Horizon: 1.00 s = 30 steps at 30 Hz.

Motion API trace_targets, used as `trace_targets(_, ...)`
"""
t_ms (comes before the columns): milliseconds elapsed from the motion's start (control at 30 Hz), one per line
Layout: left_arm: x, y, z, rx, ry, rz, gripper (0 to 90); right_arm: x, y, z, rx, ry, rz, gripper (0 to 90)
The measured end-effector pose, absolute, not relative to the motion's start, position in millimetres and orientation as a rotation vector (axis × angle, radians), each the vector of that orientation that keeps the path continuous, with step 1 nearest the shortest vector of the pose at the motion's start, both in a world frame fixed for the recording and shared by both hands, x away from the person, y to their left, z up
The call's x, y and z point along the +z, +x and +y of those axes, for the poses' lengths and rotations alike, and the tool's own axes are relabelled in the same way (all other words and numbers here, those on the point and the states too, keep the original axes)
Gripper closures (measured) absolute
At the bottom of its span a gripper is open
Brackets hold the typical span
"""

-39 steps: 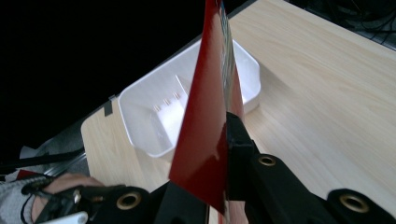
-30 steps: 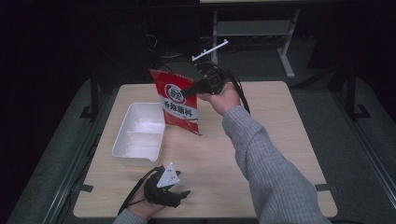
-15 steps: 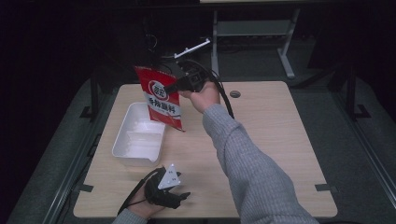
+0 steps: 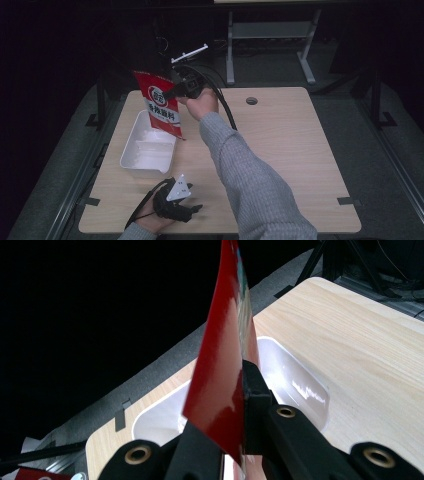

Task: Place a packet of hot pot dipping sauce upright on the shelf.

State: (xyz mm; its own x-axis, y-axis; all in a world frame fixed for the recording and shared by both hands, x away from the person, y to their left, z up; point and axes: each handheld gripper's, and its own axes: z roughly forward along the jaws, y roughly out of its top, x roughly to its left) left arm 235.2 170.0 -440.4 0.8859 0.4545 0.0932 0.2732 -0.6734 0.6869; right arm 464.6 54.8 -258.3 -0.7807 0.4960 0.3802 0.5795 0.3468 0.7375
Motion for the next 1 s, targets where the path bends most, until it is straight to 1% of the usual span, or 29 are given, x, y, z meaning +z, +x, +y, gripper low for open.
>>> trace_targets(367, -440.3, 236.9, 172.2, 0.334, 2.335, 0.523, 28.3, -269.1, 472.9, 67.7, -1.457, -1.054, -2.494, 88.5)
trace_targets(1000, -439.4, 238.6, 174.9, 0.335, 2.318, 0.53, 28.1, -284.2, 475.9, 88.9, -1.504, -1.083, -2.485, 88.5)
